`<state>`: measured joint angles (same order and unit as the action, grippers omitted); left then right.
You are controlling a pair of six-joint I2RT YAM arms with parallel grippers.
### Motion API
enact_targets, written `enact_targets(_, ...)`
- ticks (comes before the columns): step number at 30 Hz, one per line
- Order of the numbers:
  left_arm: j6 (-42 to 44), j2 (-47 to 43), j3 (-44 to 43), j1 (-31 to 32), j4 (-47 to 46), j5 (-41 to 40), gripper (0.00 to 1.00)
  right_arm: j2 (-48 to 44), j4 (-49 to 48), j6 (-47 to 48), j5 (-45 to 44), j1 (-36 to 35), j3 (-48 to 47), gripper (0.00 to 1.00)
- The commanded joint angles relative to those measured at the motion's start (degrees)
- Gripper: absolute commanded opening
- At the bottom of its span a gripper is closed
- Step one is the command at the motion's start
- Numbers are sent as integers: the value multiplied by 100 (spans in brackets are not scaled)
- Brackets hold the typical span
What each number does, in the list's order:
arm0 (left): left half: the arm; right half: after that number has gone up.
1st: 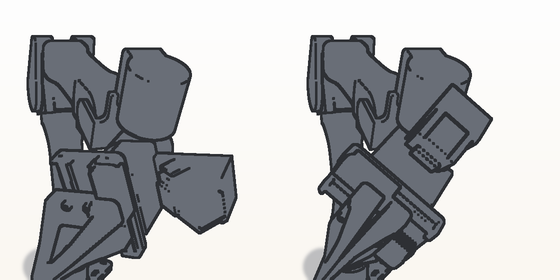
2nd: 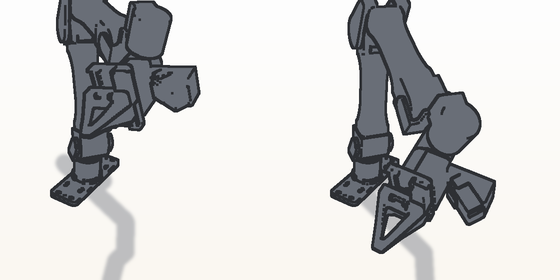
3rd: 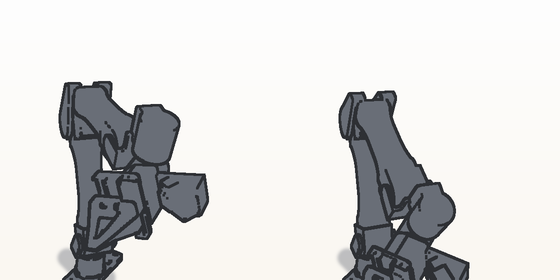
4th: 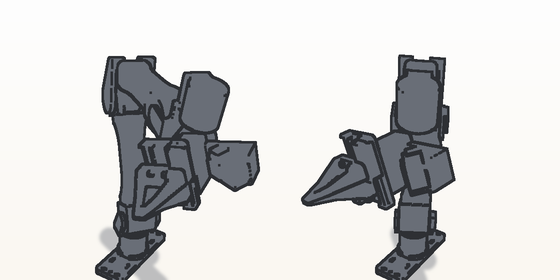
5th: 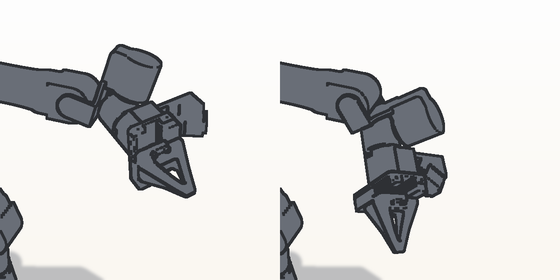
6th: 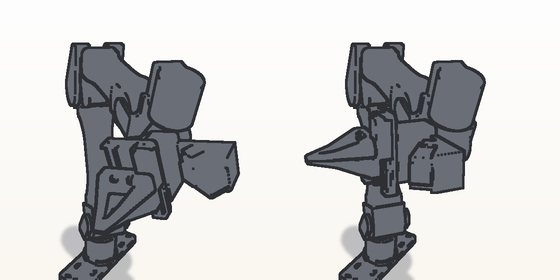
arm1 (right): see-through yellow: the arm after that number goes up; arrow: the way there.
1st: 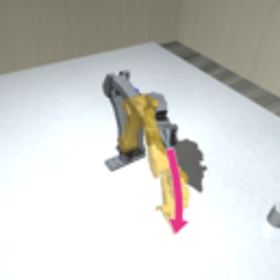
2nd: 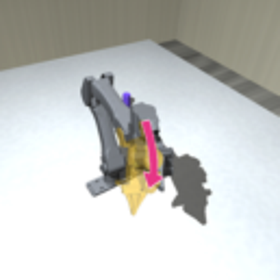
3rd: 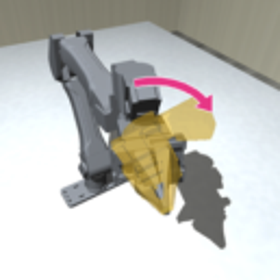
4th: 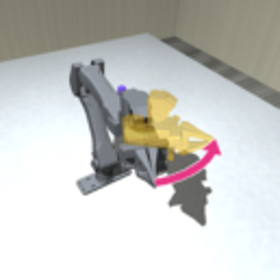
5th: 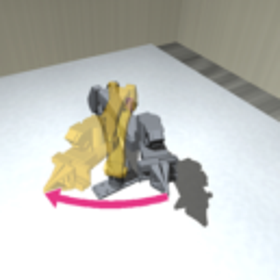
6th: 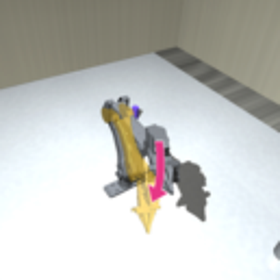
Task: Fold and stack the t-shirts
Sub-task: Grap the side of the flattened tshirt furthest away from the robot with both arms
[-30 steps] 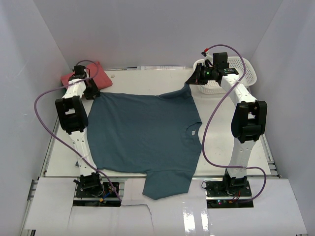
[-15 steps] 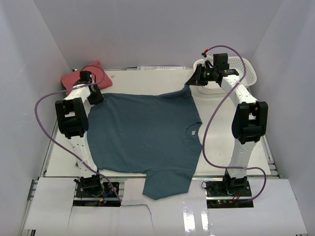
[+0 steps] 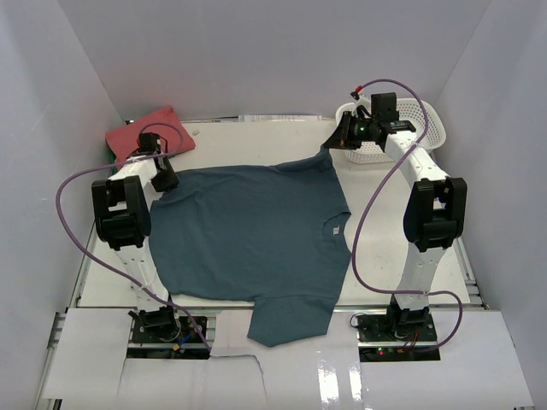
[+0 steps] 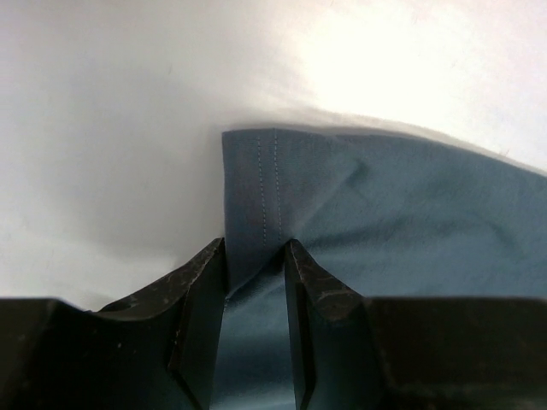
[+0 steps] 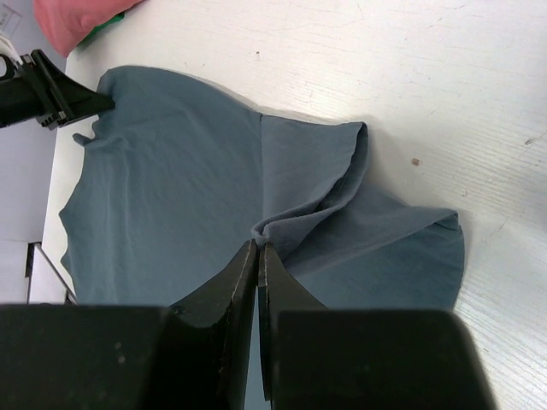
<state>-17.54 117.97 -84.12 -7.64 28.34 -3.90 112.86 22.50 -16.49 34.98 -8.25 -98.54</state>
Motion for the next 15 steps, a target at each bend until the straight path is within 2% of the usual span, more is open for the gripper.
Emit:
enact_targets(1, -100, -266, 536, 17, 489, 21, 43, -308, -106, -91, 105, 52, -7, 8)
enact_targets(5, -118, -477, 932, 17, 374, -75, 43, -343, -97, -109, 62, 52, 63, 8)
enact_targets(10, -153, -504, 582, 17, 400, -164, 48, -308, -132, -100, 123, 52, 125, 8)
enact_targets(14, -215, -390, 72, 17, 524, -111, 65, -282, -123, -100, 149, 52, 99, 8)
enact_targets(15, -223, -363, -86, 17, 524, -76, 66, -282, -123, -100, 158, 60, 90, 8)
